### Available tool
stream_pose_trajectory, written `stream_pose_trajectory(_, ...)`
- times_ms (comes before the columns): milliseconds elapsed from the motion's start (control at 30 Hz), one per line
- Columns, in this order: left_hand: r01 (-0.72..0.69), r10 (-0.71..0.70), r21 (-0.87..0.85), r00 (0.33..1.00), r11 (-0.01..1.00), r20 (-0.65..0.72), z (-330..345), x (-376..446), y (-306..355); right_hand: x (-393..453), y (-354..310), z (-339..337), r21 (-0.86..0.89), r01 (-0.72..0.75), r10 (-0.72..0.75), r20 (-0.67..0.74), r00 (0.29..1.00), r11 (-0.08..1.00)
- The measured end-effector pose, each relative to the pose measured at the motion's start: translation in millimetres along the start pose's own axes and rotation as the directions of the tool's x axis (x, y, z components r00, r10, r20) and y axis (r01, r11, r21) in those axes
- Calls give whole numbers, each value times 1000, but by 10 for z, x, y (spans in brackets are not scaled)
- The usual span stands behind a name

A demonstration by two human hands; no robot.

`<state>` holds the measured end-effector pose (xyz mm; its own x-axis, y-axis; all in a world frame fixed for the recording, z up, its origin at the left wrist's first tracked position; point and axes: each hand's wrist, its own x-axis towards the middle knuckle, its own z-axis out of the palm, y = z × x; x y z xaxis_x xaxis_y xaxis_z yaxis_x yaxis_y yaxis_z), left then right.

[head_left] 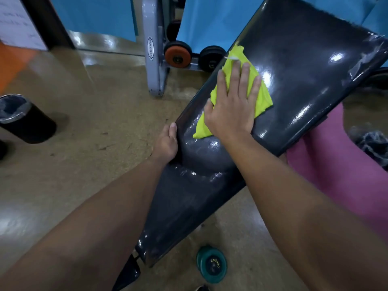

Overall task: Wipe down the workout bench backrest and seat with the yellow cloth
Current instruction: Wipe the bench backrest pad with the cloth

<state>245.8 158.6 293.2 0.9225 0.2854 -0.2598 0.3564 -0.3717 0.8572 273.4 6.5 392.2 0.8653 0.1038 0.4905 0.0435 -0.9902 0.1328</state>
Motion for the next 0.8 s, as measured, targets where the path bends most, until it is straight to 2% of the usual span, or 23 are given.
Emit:
stream_pose_trajectory(167, -1, 1, -15, 1000, 1000, -4, 3, -14, 21, -151, 1, 62, -46, 215, -211, 81, 974, 976)
stream_pose_trajectory(233, 17, -17, -11, 1000, 1000, 2, -4, -38, 39, -142, 98, 41, -23, 200, -198, 62, 978, 980)
stream_pose_trajectory(367, 37, -37, -21, 999, 999, -5, 12, -45, 48, 126, 102, -31, -17, 69, -69, 48, 997, 997)
stream_pose_trajectory(500, 53, -54, -25, 998, 998, -35, 52, -24, 33, -38, 68, -9, -18, 217, -214, 102, 972, 976)
stream_pose_trajectory(567, 70, -70, -11, 997, 997, -39, 48, -44, 65, -189, 183, 12, 0, 275, -274, 83, 958, 961)
stream_pose_trajectory(700, 104, -103, 11, 994, 995, -30, 10, -102, 145, -95, 373, -65, 38, 144, -145, 8, 989, 989)
stream_pose_trajectory(800, 120, -120, 10, 992, 993, -45, 29, -122, 157, -2, 303, -93, 45, 81, -82, 21, 996, 996)
